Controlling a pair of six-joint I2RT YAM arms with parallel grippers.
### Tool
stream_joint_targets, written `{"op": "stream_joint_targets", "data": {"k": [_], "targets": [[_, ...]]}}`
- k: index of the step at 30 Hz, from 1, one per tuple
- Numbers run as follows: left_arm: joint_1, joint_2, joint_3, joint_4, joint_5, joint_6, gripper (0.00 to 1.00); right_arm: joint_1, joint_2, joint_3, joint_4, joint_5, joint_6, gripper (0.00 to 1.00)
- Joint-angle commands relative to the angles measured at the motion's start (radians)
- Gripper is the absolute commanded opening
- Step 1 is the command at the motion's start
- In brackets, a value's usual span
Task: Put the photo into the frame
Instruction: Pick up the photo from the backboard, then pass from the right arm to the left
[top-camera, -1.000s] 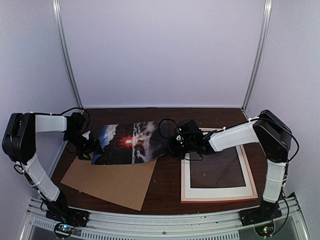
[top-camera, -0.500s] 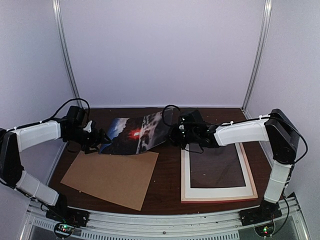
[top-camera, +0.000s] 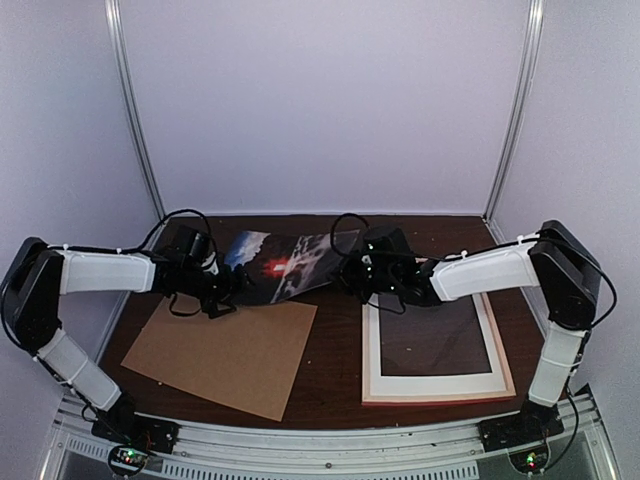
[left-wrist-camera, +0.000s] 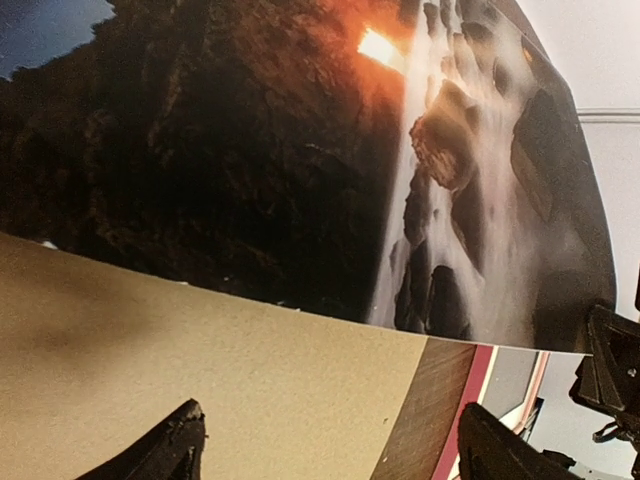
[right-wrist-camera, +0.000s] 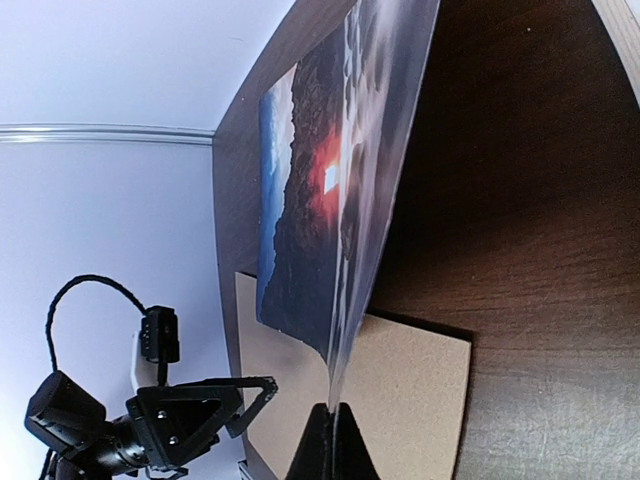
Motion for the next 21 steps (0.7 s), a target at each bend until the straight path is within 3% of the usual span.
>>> {"op": "stream_joint_targets", "data": {"k": [1,12,21], "targets": [[-0.041,0.067,0.024,0.146,-0.023,-0.094,0.88,0.025,-0.054,-0.02,0.06,0.032,0.055,0.0],[-0.102,0.199,0.07,0.272,-0.071,-0.237,0.88,0.052,-0.094,-0.067,0.072,0.075,0.085,0.0],[-0.122,0.213,0.038,0.33,-0.082,-0.336,0.87,0.055,-0.101,-0.081,0.074,0.085,0.085,0.0]]}}
